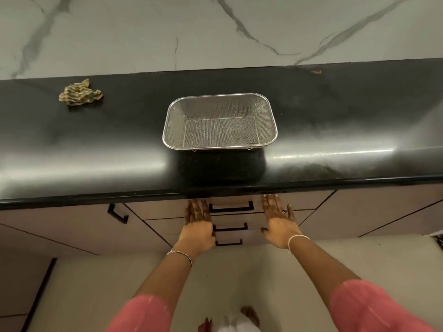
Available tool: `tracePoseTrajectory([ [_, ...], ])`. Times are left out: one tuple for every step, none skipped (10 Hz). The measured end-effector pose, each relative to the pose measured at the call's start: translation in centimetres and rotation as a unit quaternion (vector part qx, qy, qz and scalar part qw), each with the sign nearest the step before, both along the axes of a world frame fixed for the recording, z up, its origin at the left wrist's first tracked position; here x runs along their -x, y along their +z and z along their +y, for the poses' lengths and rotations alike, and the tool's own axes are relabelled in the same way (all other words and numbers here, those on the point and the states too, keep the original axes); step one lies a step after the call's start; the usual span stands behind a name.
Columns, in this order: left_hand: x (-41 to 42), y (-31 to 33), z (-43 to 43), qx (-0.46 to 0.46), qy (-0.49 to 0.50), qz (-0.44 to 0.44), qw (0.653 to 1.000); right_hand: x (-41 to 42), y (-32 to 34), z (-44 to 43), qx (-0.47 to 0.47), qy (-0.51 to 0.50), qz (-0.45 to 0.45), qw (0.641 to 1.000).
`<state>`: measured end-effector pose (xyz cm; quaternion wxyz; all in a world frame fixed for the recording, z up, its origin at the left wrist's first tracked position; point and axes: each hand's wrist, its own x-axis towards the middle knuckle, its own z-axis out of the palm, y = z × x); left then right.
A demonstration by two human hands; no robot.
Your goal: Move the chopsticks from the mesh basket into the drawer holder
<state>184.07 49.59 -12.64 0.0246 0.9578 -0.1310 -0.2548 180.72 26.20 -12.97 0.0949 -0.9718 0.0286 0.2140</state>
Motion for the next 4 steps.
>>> tracePoseTrajectory([
  [0.4, 0.2, 0.5, 0.008, 0.004, -0.047, 0.999, 0.3, 0.2, 0.2, -0.02, -0.018, -0.009, 1.0],
  [0.8, 0.3, 1.1, 0.028, 0.021, -0.093, 0.995, 0.6, 0.5, 0.7, -0.064, -0.052, -0.023, 0.996],
  [2.1, 1.2, 1.4, 0.041, 0.023, -0.091, 0.995, 1.2, 1.1, 1.6, -0.087, -0.063, -0.024, 0.994],
  [3.6, 1.5, 1.6, 0.055, 0.038, -0.092, 0.994, 2.6, 1.4, 2.5, -0.089, -0.063, -0.073, 0.991],
])
